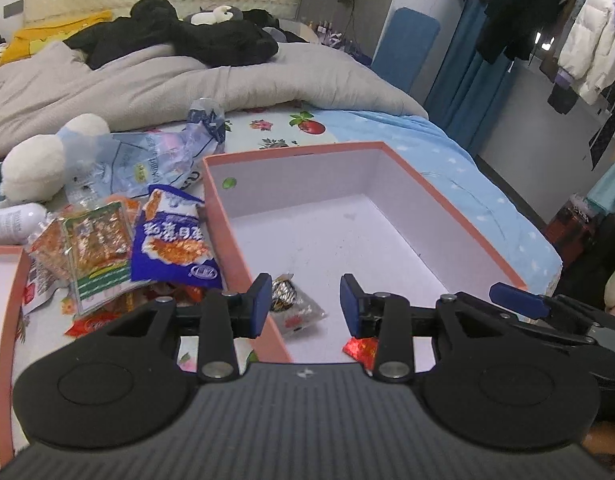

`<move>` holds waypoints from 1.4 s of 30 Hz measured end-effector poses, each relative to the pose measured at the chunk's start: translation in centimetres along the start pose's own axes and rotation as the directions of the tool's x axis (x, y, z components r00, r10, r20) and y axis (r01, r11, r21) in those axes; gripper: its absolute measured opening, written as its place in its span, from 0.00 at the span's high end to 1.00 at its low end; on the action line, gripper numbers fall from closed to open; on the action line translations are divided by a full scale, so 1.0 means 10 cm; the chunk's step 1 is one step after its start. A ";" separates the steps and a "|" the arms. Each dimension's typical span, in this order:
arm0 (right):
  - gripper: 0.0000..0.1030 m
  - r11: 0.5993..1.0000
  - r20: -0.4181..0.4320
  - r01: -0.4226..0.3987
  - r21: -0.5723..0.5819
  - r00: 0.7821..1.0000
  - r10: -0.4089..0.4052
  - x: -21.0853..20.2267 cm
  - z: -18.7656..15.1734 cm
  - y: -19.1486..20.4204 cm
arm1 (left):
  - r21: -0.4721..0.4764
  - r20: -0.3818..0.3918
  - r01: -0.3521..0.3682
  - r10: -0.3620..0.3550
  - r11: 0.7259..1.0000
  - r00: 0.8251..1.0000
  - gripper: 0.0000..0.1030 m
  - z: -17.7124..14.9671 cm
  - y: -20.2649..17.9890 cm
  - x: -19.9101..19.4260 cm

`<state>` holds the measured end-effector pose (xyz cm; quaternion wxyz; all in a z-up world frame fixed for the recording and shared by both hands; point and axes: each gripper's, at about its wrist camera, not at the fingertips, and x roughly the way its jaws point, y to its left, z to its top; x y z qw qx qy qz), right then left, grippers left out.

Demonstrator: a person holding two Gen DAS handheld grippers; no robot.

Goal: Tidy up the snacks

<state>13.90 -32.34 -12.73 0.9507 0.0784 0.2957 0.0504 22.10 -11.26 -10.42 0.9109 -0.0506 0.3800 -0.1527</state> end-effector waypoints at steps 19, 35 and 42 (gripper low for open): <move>0.41 0.992 0.023 -0.125 -0.034 0.992 0.126 -0.56 -0.37 0.56 | -0.096 0.098 -0.056 0.065 0.994 0.993 0.52 -0.71 0.35 -1.00; 0.42 0.962 -0.049 -0.202 -0.184 0.979 0.196 -0.62 -0.71 1.12 | -0.280 0.078 -0.127 0.154 0.952 0.985 0.46 -1.38 0.88 -1.38; 0.43 0.947 -0.059 -0.183 -0.265 0.983 0.174 -0.51 -0.75 1.28 | -0.378 0.083 -0.111 0.153 0.919 0.985 0.37 -1.46 1.17 -1.27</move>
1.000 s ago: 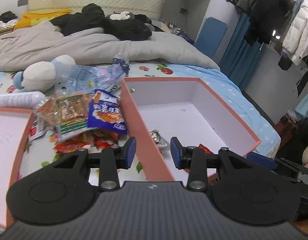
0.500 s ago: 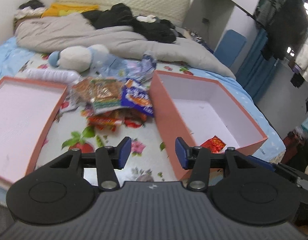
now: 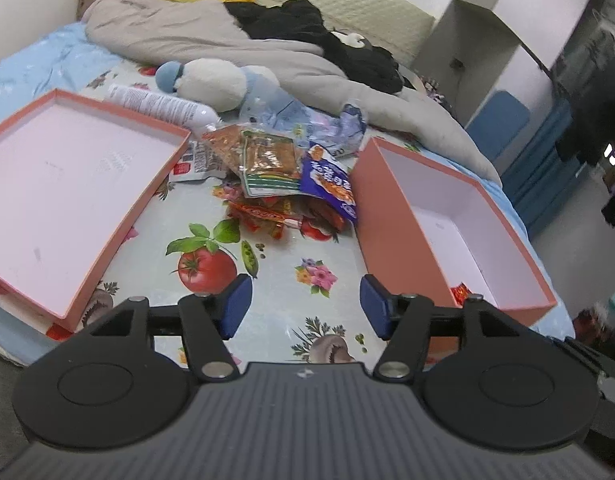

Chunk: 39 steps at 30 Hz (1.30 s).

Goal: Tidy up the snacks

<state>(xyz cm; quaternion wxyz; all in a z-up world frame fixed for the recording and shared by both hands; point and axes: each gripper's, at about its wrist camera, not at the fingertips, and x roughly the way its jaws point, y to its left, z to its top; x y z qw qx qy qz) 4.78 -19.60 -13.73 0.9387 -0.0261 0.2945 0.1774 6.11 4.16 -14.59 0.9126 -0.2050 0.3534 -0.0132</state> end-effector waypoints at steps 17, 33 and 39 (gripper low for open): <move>0.59 0.979 -0.001 0.043 -0.198 0.999 -0.044 0.96 0.27 0.42 | -0.284 -0.036 0.108 -0.123 0.953 0.992 0.38 0.32 0.79 1.04; 0.68 0.901 -0.041 0.232 -0.367 0.963 -0.265 2.30 0.33 0.60 | -0.504 -0.085 0.160 -0.232 0.849 0.969 0.51 0.57 1.28 2.17; 0.68 0.808 0.048 0.342 -0.479 0.930 -0.365 2.64 0.32 0.67 | -0.547 -0.071 0.178 -0.258 0.818 0.964 0.57 0.55 1.36 2.40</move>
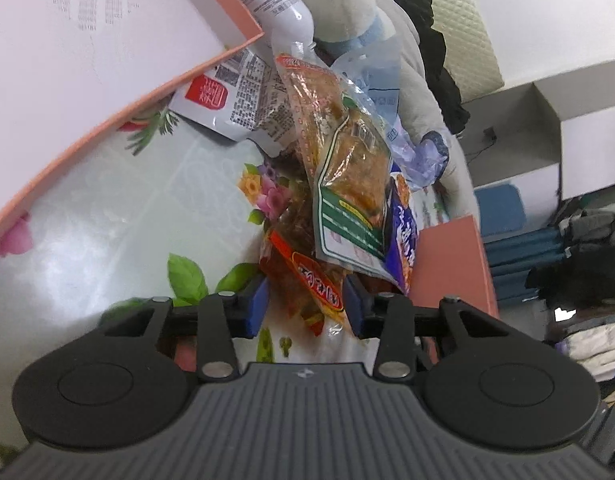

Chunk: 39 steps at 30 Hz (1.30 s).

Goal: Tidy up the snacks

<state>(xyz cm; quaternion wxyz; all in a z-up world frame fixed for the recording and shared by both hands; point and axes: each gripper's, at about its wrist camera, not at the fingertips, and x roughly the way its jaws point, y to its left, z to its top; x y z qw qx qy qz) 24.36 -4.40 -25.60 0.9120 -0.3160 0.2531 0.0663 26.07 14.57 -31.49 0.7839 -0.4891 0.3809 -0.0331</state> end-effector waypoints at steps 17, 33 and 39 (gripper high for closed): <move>0.96 0.991 -0.019 -0.044 -0.128 0.999 0.042 0.16 0.11 0.05 | 0.026 0.003 -0.096 0.096 0.995 0.995 0.92 0.03 -0.13 0.13; 0.97 0.994 0.080 -0.048 -0.094 0.995 0.056 -0.55 -0.08 -0.08 | 0.096 0.069 -0.103 0.097 0.990 0.993 0.97 -0.49 -0.23 -0.47; 0.97 0.989 0.094 -0.104 -0.108 0.989 0.114 -0.91 -0.22 -0.10 | 0.069 0.099 -0.148 0.141 0.987 0.985 0.98 -0.75 -0.09 -0.83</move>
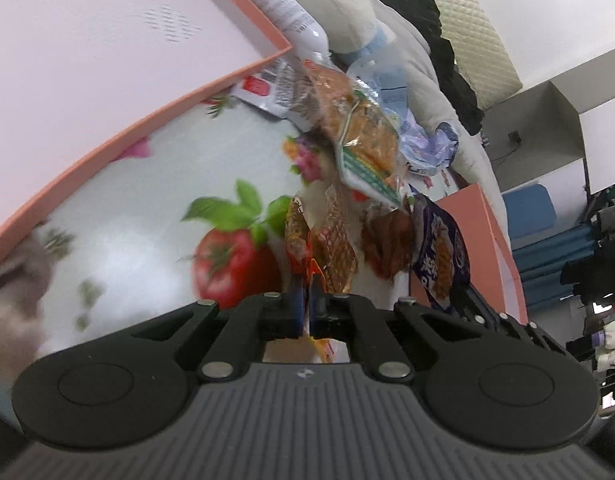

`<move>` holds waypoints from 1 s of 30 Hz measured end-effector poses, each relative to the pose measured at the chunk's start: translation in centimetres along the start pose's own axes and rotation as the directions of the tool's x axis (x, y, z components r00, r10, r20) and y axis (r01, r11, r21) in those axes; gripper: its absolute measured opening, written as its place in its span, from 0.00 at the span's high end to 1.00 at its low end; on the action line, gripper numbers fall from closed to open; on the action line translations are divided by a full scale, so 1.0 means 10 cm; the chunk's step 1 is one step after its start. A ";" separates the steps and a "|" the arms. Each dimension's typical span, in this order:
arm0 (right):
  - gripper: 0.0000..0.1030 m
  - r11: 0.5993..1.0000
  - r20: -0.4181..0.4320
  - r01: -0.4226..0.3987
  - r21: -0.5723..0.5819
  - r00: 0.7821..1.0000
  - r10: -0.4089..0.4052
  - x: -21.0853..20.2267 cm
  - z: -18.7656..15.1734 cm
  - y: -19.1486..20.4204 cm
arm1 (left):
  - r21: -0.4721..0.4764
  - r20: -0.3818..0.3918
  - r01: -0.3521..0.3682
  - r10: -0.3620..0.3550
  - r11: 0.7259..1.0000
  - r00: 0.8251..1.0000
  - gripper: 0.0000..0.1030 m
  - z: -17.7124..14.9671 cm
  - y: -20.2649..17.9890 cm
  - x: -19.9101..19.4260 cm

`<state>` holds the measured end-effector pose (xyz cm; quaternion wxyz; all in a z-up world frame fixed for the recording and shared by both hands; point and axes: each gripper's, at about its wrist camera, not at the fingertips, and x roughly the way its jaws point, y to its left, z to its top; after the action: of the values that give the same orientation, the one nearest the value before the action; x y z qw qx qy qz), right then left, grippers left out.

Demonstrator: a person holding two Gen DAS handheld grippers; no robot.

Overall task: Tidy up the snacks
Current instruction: 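Grasp the sausage pack with the left tool while the right tool grasps the blue-and-white bag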

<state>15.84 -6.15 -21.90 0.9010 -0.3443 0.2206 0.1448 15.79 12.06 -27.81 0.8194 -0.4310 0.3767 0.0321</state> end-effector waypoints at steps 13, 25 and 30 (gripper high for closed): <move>0.97 0.977 0.023 -0.214 0.020 0.977 0.214 -0.80 -0.35 0.13 | 0.016 0.042 -0.094 0.093 0.995 0.995 0.98 -0.35 0.16 -0.58; 0.97 0.879 -0.074 -0.429 0.207 0.889 0.451 -1.07 -0.56 -0.04 | 0.033 -0.040 -0.160 0.161 0.987 0.986 0.87 -0.57 0.27 -0.84; 0.91 0.828 -0.076 -0.477 0.293 0.852 0.518 -1.07 -0.63 -0.16 | 0.067 -0.076 -0.186 0.191 0.980 0.979 0.32 -0.63 0.19 -0.86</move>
<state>5.45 -12.79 -19.84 0.8498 -0.1618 0.3883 0.3176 5.22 10.98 -25.77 0.8090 -0.3695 0.4500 0.0806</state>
